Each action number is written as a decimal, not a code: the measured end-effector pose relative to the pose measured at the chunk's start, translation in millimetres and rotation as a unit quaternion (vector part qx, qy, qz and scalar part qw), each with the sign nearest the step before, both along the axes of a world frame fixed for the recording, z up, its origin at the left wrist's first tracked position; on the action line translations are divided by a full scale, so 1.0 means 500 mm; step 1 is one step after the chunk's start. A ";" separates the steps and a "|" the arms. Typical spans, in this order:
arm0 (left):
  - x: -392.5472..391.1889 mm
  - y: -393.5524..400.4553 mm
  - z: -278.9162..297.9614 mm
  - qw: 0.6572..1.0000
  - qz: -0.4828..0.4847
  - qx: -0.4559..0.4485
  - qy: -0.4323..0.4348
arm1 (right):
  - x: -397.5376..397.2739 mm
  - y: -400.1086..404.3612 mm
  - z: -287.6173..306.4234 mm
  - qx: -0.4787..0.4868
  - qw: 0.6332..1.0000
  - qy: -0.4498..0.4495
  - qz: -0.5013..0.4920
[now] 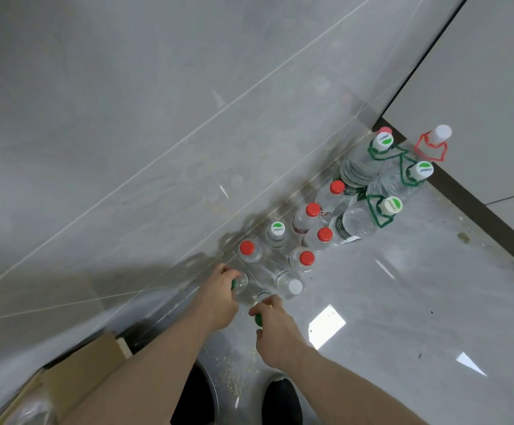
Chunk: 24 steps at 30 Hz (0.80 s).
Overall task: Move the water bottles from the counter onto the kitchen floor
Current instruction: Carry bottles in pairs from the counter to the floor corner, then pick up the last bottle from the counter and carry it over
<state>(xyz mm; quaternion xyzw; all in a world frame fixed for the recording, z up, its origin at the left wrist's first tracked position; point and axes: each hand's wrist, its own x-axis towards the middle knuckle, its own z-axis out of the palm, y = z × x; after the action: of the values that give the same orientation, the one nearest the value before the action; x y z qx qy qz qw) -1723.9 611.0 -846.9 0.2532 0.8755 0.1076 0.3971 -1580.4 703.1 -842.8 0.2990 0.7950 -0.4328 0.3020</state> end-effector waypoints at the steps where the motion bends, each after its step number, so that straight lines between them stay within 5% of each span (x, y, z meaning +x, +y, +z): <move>1: 0.003 -0.002 0.007 1.000 0.002 0.001 -0.001 | 0.002 0.000 0.007 -0.005 1.000 -0.001 0.000; 11: 0.045 -0.012 0.235 1.000 0.017 -0.017 -0.013 | 0.068 0.067 0.253 -0.002 1.000 -0.023 -0.003; 24: 0.277 0.070 0.992 0.994 -0.078 0.074 0.014 | 0.315 0.238 1.006 0.043 0.993 -0.008 -0.108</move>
<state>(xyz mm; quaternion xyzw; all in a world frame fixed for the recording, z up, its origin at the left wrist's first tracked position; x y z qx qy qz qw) -1585.2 646.0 -351.1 0.3509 0.8484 0.1375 0.3718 -1423.1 822.3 -339.6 0.3994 0.7737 -0.4256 0.2466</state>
